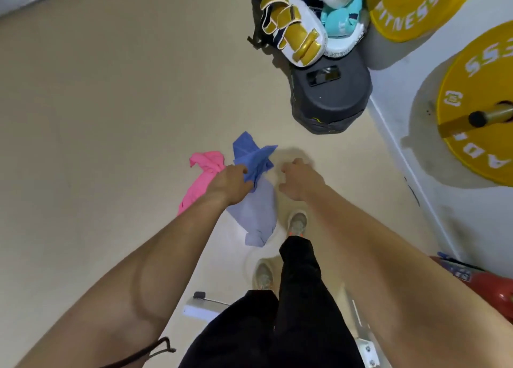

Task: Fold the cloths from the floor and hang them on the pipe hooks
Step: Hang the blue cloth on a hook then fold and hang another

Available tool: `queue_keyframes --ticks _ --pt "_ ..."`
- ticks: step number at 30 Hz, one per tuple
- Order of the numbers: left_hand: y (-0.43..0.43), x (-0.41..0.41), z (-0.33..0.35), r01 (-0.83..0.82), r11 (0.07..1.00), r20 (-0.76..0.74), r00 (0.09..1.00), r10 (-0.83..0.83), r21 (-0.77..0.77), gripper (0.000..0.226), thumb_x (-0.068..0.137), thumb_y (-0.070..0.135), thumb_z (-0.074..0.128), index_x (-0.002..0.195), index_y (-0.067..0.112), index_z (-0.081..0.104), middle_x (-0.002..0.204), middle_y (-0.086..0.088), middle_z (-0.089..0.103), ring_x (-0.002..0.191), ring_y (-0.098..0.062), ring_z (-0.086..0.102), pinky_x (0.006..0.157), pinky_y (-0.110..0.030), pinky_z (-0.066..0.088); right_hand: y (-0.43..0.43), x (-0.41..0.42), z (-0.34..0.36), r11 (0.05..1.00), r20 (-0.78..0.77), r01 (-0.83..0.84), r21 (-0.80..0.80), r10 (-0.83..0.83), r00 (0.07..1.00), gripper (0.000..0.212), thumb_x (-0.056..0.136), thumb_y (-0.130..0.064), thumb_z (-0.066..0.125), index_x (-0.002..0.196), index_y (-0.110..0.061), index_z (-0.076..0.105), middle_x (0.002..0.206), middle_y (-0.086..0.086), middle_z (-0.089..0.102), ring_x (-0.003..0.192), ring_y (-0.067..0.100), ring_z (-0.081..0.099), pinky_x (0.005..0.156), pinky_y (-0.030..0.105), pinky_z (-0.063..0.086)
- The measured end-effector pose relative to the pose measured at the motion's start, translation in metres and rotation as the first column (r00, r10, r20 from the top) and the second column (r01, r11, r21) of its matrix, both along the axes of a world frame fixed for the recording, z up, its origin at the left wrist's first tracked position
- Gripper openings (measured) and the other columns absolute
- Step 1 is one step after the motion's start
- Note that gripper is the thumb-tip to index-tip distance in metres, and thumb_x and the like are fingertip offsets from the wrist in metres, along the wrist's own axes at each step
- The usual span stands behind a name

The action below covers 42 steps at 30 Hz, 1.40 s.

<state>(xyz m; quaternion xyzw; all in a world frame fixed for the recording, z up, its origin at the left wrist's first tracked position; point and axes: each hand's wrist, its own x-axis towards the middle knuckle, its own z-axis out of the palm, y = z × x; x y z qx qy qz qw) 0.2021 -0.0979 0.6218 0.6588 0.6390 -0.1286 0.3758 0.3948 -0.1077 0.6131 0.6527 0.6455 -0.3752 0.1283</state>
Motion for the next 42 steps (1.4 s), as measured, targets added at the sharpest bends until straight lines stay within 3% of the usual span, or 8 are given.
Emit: queue_keyframes --ticks 2,8,16,25,28,35,38,42 --pt "0.022 -0.005 -0.025 -0.039 0.999 -0.027 0.999 0.038 -0.028 0.043 0.098 0.028 0.054 0.136 0.008 0.051 0.129 -0.013 0.058 0.114 -0.031 0.058 0.086 -0.036 0.046 0.033 -0.007 -0.031 1.0 -0.026 -0.006 -0.026 0.006 1.0 0.051 0.097 -0.027 0.049 0.146 -0.015 0.04 0.145 0.012 0.037 0.13 0.032 0.043 0.1 0.04 0.04" --pt "0.091 -0.016 -0.132 -0.255 0.966 -0.002 0.967 0.255 -0.053 0.047 0.095 0.026 0.057 0.139 0.01 0.05 0.136 -0.011 0.057 0.119 -0.029 0.056 0.097 -0.039 0.048 0.132 -0.017 -0.149 0.993 -0.023 -0.039 -0.109 0.037 0.999 0.042 0.09 -0.03 0.054 0.13 -0.016 0.05 0.132 0.014 0.048 0.116 0.037 0.052 0.094 0.047 0.048" --pt "0.161 -0.048 -0.368 -0.446 0.89 -0.015 0.894 0.447 -0.089 0.051 0.094 0.03 0.056 0.141 0.014 0.048 0.139 -0.006 0.056 0.121 -0.025 0.057 0.096 -0.034 0.047 0.238 -0.068 -0.365 0.97 0.01 -0.226 -0.09 0.227 0.974 0.036 0.096 -0.02 0.047 0.129 -0.01 0.05 0.132 0.014 0.049 0.119 0.034 0.051 0.092 0.042 0.045" --pt "0.222 -0.093 -0.647 -0.211 0.977 -0.082 0.974 0.211 0.012 0.056 0.085 0.022 0.068 0.137 0.021 0.049 0.133 -0.005 0.049 0.118 -0.027 0.049 0.092 -0.04 0.05 0.286 -0.114 -0.638 0.952 0.051 -0.299 -0.064 0.302 0.952 0.041 0.087 -0.007 0.047 0.126 -0.018 0.051 0.131 0.005 0.047 0.118 0.031 0.046 0.079 0.038 0.04" --pt "0.229 -0.095 -0.706 -0.163 0.986 -0.044 0.985 0.165 0.044 0.054 0.09 0.017 0.061 0.141 0.02 0.045 0.139 -0.007 0.047 0.121 -0.029 0.048 0.092 -0.041 0.048 0.288 -0.116 -0.695 0.959 0.126 -0.284 -0.004 0.282 0.951 0.049 0.087 -0.011 0.05 0.135 -0.016 0.046 0.135 0.005 0.047 0.122 0.028 0.044 0.089 0.038 0.044" --pt "0.23 -0.097 -0.743 -0.023 0.992 -0.175 0.984 0.045 0.125 0.029 0.092 0.013 0.055 0.12 0.013 0.058 0.119 -0.011 0.056 0.107 -0.03 0.053 0.081 -0.037 0.043 0.285 -0.116 -0.73 0.921 0.262 -0.36 0.149 0.315 0.912 0.029 0.085 -0.008 0.053 0.113 -0.014 0.06 0.113 0.01 0.057 0.11 0.031 0.048 0.092 0.04 0.038" --pt "0.227 -0.101 -0.72 -0.055 0.994 -0.121 0.99 0.065 0.09 0.021 0.096 0.028 0.055 0.11 0.015 0.064 0.11 -0.008 0.059 0.103 -0.029 0.055 0.074 -0.036 0.043 0.281 -0.115 -0.705 0.937 0.171 -0.337 0.088 0.319 0.932 0.026 0.085 -0.007 0.05 0.107 -0.016 0.061 0.109 0.007 0.056 0.104 0.028 0.05 0.077 0.034 0.031" --pt "0.218 -0.106 -0.644 -0.066 0.996 -0.079 0.994 0.071 0.057 0.027 0.093 0.042 0.058 0.102 0.017 0.066 0.103 -0.004 0.059 0.099 -0.028 0.053 0.073 -0.036 0.043 0.266 -0.107 -0.628 0.962 0.074 -0.27 0.052 0.265 0.961 0.028 0.091 -0.008 0.044 0.114 -0.014 0.058 0.116 0.008 0.055 0.098 0.033 0.056 0.075 0.035 0.04"
